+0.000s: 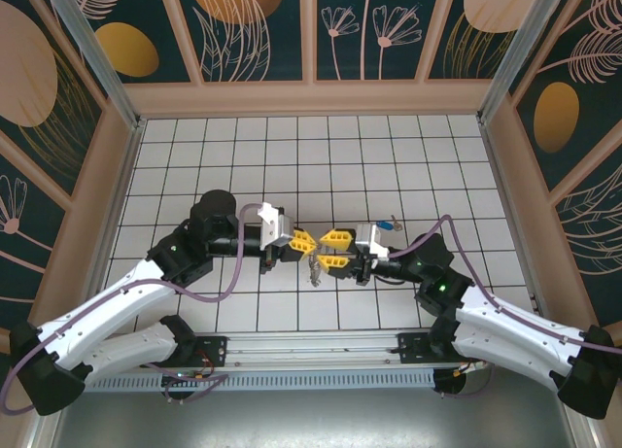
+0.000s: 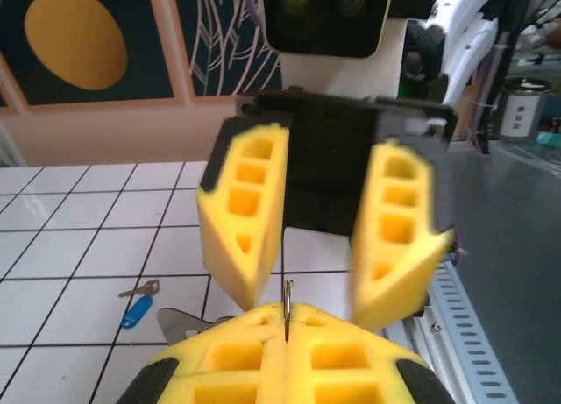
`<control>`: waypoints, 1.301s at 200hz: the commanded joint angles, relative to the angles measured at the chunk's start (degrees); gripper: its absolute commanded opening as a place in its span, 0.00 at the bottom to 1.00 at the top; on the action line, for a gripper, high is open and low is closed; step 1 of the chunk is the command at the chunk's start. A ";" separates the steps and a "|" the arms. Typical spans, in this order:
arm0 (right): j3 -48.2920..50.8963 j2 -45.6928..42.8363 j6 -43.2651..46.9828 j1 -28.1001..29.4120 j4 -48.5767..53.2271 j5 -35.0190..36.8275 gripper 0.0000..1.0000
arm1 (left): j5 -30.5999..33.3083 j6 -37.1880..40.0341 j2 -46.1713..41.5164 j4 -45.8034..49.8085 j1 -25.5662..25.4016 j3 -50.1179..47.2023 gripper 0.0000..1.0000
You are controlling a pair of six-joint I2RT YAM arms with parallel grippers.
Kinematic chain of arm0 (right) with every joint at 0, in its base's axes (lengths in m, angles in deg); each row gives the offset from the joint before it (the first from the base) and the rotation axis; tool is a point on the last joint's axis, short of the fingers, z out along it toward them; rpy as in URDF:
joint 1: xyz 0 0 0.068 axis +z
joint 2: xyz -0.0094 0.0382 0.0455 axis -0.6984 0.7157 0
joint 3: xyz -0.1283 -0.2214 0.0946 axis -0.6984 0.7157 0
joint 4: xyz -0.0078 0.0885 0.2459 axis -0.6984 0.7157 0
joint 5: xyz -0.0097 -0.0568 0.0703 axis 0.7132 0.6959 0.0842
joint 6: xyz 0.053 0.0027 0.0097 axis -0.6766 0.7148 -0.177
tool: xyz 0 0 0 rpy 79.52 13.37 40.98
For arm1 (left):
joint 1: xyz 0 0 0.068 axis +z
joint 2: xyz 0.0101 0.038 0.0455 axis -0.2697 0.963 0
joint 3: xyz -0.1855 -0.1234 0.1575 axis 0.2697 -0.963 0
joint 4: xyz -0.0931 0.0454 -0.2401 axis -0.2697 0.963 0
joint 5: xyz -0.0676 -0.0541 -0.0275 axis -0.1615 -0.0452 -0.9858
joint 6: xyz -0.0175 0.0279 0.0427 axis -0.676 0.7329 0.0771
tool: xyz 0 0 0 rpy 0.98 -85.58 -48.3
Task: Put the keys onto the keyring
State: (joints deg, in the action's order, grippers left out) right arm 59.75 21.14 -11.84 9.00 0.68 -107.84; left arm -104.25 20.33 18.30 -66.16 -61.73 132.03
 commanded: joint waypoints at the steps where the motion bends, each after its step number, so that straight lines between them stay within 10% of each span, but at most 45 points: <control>1: -1.40 -2.65 -0.96 0.12 3.99 2.96 0.72 | 4.66 -2.12 -2.25 -5.64 -0.01 -4.07 0.00; 20: -2.34 -6.79 -2.83 0.14 10.19 9.31 0.95 | 8.18 -3.87 -3.26 -8.98 -0.04 -7.24 0.00; 76: -13.92 -0.19 -12.55 -9.77 34.83 28.62 0.93 | 18.60 -9.54 -5.91 -12.74 -0.05 -12.89 0.00; 167: -15.48 26.46 -15.08 -44.78 47.20 19.37 0.80 | 19.31 -14.71 -13.07 -18.68 -0.06 -18.98 0.00; 260: -22.07 44.66 -9.50 -48.01 50.56 14.01 0.62 | 17.74 -14.41 -13.03 -21.51 -0.06 -20.30 0.00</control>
State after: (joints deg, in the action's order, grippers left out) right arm 40.12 64.20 -23.27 -39.02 49.03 -91.80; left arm -85.08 6.84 5.86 -83.08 -61.73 112.25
